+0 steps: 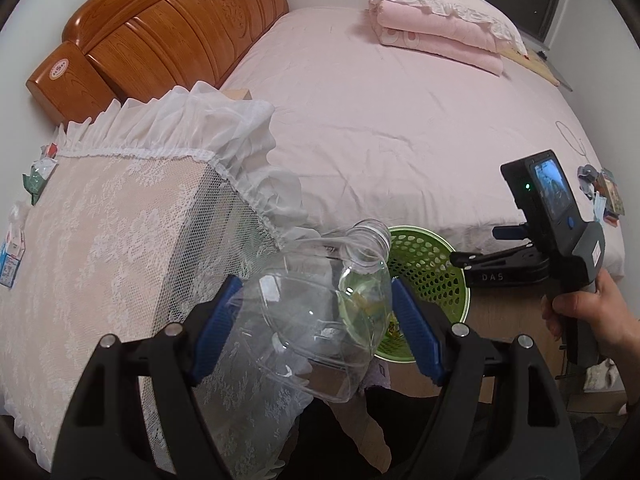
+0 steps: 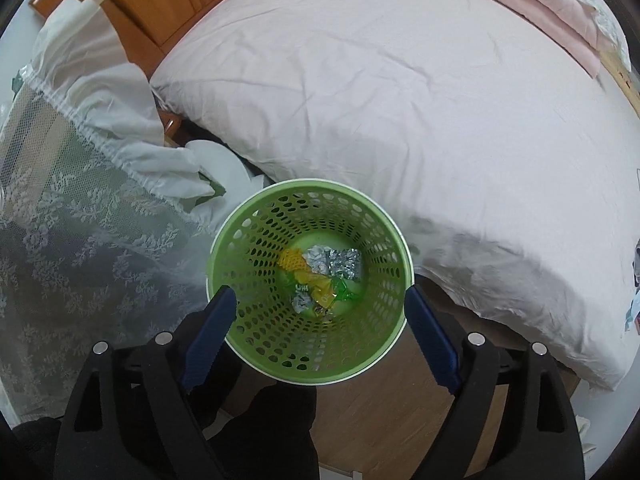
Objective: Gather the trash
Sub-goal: 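Carry the bag and bottle to the green basket and release them inside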
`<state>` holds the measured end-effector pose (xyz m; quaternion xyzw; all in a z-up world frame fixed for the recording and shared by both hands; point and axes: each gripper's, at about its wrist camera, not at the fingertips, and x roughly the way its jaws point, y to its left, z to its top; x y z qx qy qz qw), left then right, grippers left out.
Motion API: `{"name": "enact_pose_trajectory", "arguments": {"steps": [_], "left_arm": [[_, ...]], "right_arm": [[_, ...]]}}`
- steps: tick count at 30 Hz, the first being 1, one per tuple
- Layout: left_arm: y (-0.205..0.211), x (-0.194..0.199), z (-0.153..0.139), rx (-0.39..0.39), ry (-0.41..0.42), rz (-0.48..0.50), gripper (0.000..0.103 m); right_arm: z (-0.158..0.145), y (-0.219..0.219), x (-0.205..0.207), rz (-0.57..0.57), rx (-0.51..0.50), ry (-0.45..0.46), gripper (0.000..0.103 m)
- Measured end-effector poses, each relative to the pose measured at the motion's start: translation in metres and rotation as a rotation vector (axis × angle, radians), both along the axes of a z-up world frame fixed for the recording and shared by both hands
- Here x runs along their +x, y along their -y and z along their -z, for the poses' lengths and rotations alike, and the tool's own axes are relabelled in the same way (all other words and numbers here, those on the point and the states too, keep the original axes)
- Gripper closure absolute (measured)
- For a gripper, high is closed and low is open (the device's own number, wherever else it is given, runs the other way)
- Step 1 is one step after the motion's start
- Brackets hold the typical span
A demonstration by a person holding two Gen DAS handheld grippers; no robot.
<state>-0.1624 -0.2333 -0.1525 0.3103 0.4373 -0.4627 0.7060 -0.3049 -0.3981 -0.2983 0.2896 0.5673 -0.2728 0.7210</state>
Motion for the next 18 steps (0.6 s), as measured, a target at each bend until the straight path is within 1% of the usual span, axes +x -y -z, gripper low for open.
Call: {"name": "enact_pose_trajectory", "arguments": {"steps": [3,9,12,15,18], "left_arm": [[0.004,-0.005,0.003,0.003,-0.004,0.017,0.029],[0.018,-0.023,0.016,0.022,-0.03,0.067,0.029],[0.032,-0.036,0.034,0.044,-0.057,0.1,0.029],[0.048,-0.049,0.059,0.079,-0.084,0.129,0.029],[0.063,-0.059,0.082,0.118,-0.094,0.15,0.029]], "right_arm": [[-0.009,0.003,0.0,0.023,-0.02,0.009,0.012],[-0.029,0.011,-0.008,0.05,-0.04,0.033,0.01],[-0.039,0.014,-0.017,0.073,-0.037,0.049,0.006],[-0.044,0.017,-0.031,0.096,-0.011,0.064,0.005],[-0.046,0.02,-0.044,0.116,-0.009,0.053,0.005]]}}
